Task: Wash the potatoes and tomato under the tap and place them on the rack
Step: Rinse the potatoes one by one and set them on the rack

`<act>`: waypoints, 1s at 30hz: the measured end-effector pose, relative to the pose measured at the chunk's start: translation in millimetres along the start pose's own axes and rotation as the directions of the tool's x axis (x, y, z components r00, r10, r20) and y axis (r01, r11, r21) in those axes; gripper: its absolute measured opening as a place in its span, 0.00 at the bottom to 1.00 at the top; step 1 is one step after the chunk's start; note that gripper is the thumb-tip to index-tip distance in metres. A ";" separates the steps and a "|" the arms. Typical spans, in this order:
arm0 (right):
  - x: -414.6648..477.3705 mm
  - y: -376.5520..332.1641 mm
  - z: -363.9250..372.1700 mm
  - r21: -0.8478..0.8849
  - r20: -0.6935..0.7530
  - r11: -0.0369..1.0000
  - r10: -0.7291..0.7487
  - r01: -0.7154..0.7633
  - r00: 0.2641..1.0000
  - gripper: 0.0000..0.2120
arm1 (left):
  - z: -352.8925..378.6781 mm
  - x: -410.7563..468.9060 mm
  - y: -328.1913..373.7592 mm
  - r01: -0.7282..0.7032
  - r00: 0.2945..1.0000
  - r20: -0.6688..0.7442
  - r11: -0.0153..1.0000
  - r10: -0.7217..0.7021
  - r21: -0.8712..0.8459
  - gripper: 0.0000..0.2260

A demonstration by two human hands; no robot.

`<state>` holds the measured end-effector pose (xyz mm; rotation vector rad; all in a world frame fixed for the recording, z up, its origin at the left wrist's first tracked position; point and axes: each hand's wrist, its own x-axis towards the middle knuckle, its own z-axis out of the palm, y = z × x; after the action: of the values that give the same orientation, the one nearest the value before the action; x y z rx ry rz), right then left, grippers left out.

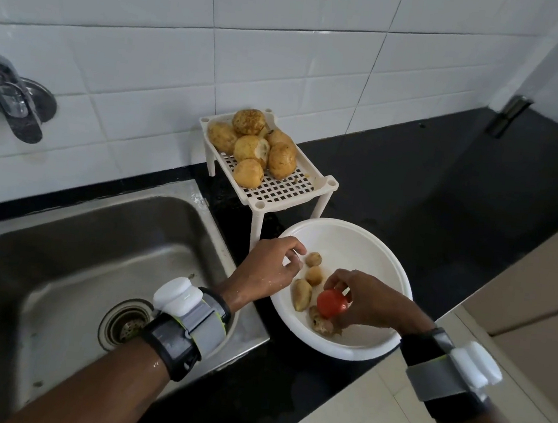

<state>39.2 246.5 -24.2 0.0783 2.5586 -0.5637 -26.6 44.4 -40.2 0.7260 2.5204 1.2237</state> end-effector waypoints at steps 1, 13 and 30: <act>0.1 1.7 -2.9 -0.002 0.019 1.000 0.003 -0.003 1.000 0.26 | 0.0 0.2 0.1 0.002 1.000 0.001 1.000 -0.002 0.000 0.10; 45.7 -22.7 9.4 0.102 -0.149 0.995 0.025 -0.010 0.989 0.21 | -8.1 -1.1 -0.5 0.030 0.999 -0.044 0.999 -0.030 -0.015 0.10; 11.7 -61.8 -25.6 0.767 -0.029 0.613 -0.262 0.189 0.965 0.15 | -34.7 -21.9 -21.1 0.106 0.987 -0.096 0.976 -0.126 -0.191 0.08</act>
<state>7.0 199.9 13.3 0.0187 2.0632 -1.6959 -29.7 -1.4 -35.2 0.4743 2.4493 1.4669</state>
